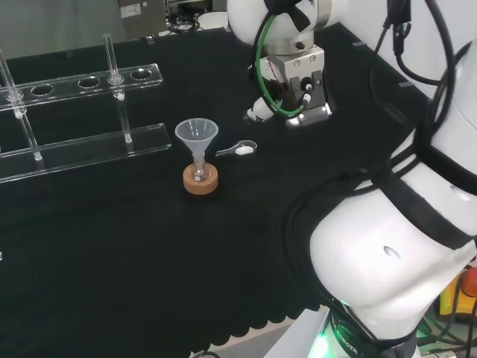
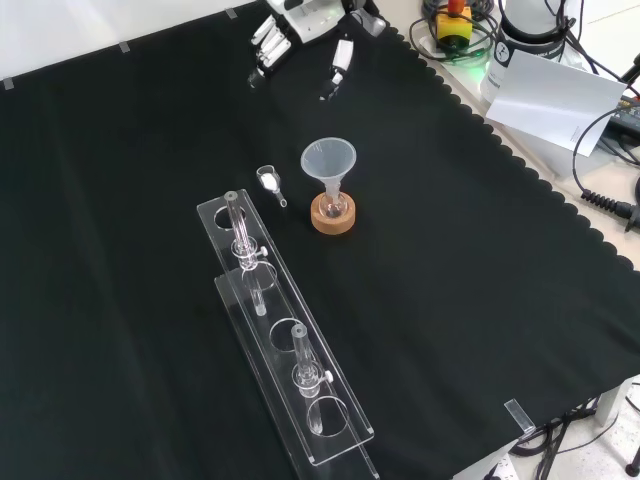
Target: Pick up the weighing funnel.
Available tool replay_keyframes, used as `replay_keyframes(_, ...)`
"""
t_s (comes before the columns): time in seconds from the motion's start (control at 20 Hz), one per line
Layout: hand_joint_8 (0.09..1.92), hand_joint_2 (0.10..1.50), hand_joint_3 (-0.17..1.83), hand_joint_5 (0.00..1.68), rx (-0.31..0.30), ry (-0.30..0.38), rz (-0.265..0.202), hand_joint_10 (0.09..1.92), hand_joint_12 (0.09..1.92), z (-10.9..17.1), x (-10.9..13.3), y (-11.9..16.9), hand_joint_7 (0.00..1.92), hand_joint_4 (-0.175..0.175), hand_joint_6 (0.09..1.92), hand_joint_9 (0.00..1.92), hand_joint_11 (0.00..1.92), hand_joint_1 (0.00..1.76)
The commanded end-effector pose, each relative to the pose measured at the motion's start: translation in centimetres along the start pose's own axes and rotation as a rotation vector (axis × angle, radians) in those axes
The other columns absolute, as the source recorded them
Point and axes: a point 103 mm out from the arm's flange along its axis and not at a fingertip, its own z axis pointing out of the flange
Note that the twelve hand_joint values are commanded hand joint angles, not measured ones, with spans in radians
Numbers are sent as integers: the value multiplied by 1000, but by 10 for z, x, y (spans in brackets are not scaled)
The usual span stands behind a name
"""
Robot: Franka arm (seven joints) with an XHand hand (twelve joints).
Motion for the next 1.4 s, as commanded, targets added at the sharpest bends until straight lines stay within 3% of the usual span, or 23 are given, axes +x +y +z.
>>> replay_keyframes(0.05, 723, 724, 421, 455, 23, 28, -9, 619, 1309, 25, -23, 26, 420, -80, 87, 658, 436, 779)
replay_keyframes(0.7, 725, 665, 490, 482, 50, 51, -72, 583, 1271, 72, -18, 59, 507, -80, 87, 748, 532, 880)
replay_keyframes(1.15, 726, 666, 511, 523, 73, 64, -104, 576, 1266, 85, -9, 73, 519, -76, 87, 748, 535, 886)
replay_keyframes(1.4, 719, 660, 536, 525, 87, 66, -112, 570, 1272, 92, -10, 79, 425, -70, 87, 665, 488, 872)
